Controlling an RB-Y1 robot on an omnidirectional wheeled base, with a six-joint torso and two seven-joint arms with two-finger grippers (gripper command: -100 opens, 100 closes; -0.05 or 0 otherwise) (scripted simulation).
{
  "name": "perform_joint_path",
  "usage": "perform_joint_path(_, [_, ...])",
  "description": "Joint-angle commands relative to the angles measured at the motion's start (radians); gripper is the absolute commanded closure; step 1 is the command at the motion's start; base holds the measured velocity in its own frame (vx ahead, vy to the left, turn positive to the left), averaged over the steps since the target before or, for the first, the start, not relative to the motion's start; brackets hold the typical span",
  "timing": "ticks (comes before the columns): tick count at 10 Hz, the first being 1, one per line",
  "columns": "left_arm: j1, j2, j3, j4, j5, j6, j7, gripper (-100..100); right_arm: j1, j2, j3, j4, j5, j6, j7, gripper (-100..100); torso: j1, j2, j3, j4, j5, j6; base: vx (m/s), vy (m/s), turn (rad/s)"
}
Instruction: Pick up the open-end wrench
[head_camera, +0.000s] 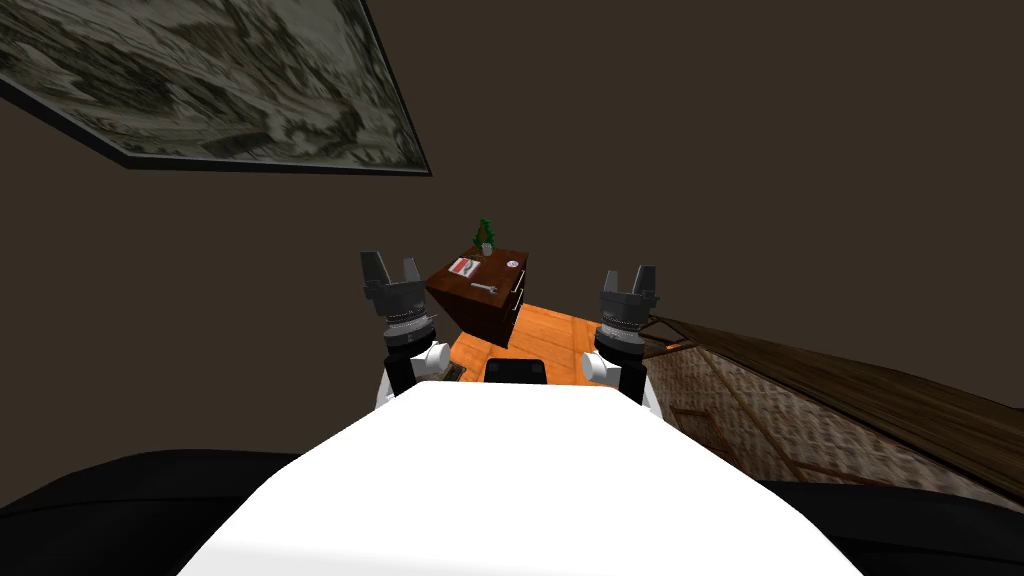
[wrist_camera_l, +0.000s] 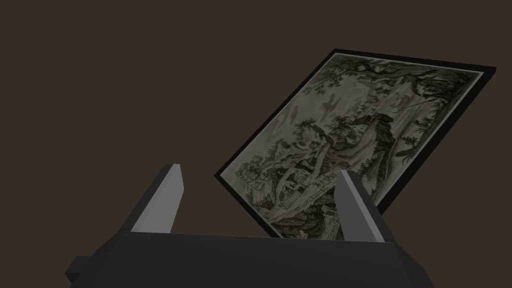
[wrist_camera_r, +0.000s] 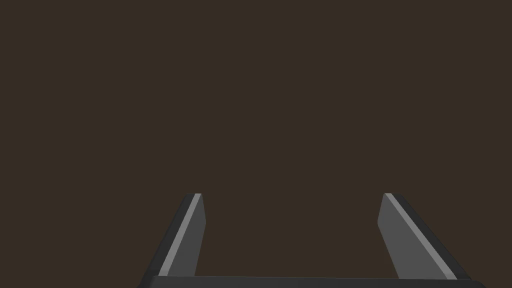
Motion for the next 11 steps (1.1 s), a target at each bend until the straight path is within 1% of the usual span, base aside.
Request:
perform_joint_path(1, [-0.019, 0.031, 0.000, 0.006, 0.001, 0.024, 0.003, -100, 0.000, 0.000, 0.000, 0.000, 0.000, 0.000, 0.000, 0, 0.000, 0.000, 0.000, 0.000, 0.000, 0.000, -0.010, 0.011, -0.018])
perform_joint_path(2, [-0.038, 0.055, 0.000, 0.012, 0.002, 0.048, 0.006, -100, 0.000, 0.000, 0.000, 0.000, 0.000, 0.000, 0.000, 0, 0.001, 0.000, 0.000, 0.000, 0.000, 0.000, -0.015, 0.020, -0.029])
perform_joint_path(4, [-0.092, 0.106, 0.000, 0.031, 0.004, 0.104, 0.013, -100, 0.000, 0.000, 0.000, 0.000, 0.000, 0.000, 0.000, 0, 0.002, 0.001, 0.001, 0.000, 0.000, 0.000, -0.028, 0.036, -0.030])
perform_joint_path(5, [-0.092, 0.106, 0.000, 0.031, 0.004, 0.119, 0.013, -100, 0.000, 0.000, 0.000, 0.000, 0.000, 0.000, 0.000, 0, 0.003, 0.001, 0.001, 0.000, 0.001, 0.000, -0.020, 0.036, -0.020])
perform_joint_path(6, [-0.127, 0.130, 0.000, 0.044, 0.006, 0.160, 0.019, -100, 0.000, 0.000, 0.000, 0.000, 0.000, 0.000, 0.000, 0, 0.003, 0.001, 0.001, 0.000, 0.001, 0.000, -0.016, 0.030, -0.025])
perform_joint_path(7, [-0.164, 0.152, 0.000, 0.059, 0.009, 0.187, 0.024, -100, 0.000, 0.000, 0.000, 0.000, 0.000, 0.000, 0.000, 0, 0.002, 0.001, 0.000, 0.000, 0.001, 0.000, -0.028, 0.036, -0.043])
perform_joint_path(8, [-0.166, 0.152, 0.000, 0.059, 0.009, 0.215, 0.024, -100, 0.000, 0.000, 0.000, 0.000, 0.000, 0.000, 0.000, 0, 0.003, 0.001, 0.001, 0.000, 0.001, 0.000, -0.024, 0.029, -0.027])
perform_joint_path(9, [-0.209, 0.172, 0.000, 0.076, 0.012, 0.244, 0.030, -100, 0.000, 0.000, 0.000, 0.000, 0.000, 0.000, 0.000, 0, 0.002, 0.001, 0.001, 0.000, 0.001, 0.000, -0.022, 0.032, -0.035])
perform_joint_path(10, [-0.209, 0.172, 0.000, 0.076, 0.012, 0.271, 0.030, -100, 0.000, 0.000, 0.000, 0.000, 0.000, 0.000, 0.000, 0, 0.002, 0.001, 0.001, 0.000, 0.001, 0.000, -0.015, 0.029, -0.025])
perform_joint_path(11, [-0.254, 0.191, 0.000, 0.096, 0.016, 0.305, 0.037, -100, 0.000, 0.000, 0.000, 0.000, 0.000, 0.000, 0.000, 0, 0.002, 0.001, 0.000, 0.000, 0.001, 0.000, -0.020, 0.032, -0.052])
